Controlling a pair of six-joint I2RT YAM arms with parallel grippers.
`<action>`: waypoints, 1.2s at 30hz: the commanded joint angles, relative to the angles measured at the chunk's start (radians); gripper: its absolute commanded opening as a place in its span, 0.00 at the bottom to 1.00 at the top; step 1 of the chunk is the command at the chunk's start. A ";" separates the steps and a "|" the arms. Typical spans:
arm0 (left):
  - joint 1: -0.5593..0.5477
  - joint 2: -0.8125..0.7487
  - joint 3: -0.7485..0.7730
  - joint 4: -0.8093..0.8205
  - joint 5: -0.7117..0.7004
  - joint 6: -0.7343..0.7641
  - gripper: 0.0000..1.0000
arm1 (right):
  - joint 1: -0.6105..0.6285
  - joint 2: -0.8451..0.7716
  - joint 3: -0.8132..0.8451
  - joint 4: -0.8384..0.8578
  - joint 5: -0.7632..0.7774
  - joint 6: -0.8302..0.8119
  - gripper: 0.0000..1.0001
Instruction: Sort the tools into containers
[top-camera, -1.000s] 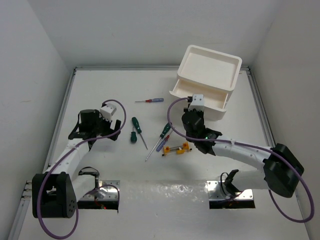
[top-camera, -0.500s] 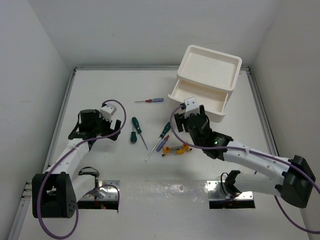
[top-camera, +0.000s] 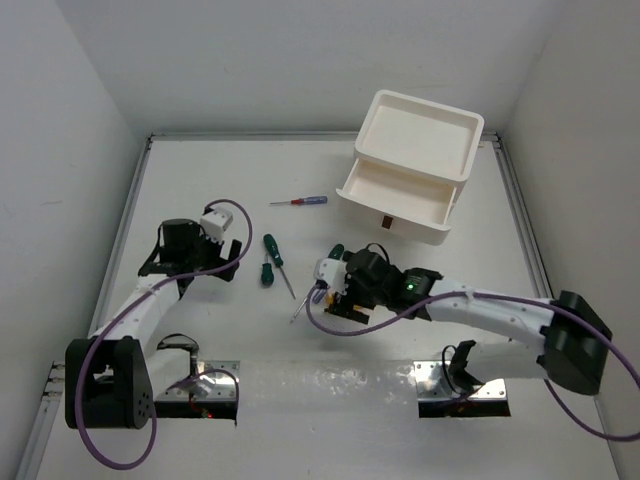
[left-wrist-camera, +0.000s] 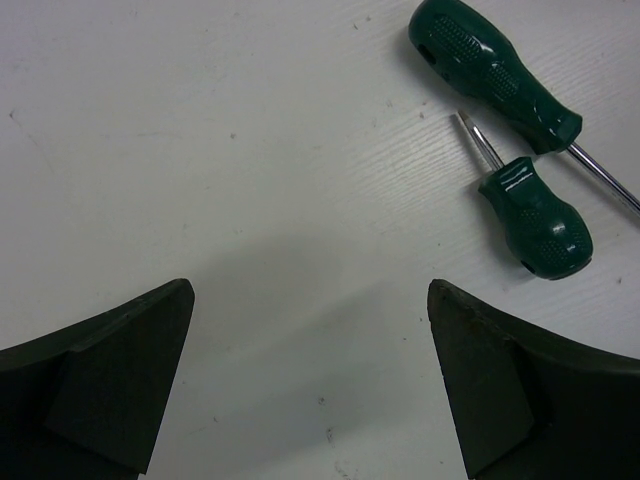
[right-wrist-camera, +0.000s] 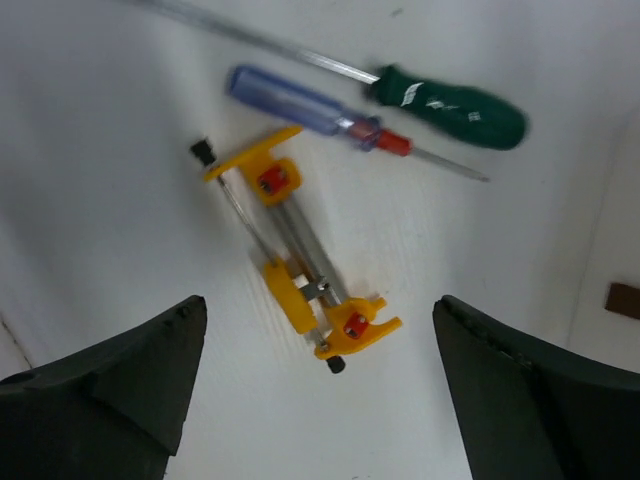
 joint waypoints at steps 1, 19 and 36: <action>-0.004 0.027 0.032 0.039 -0.010 0.002 1.00 | 0.002 0.120 0.077 -0.122 -0.091 -0.224 0.94; -0.004 -0.009 0.026 0.032 -0.021 0.003 1.00 | -0.198 0.451 0.126 0.006 -0.363 -0.171 0.87; -0.004 -0.013 0.026 0.032 -0.005 0.006 1.00 | -0.058 0.350 0.084 -0.126 -0.079 -0.038 0.12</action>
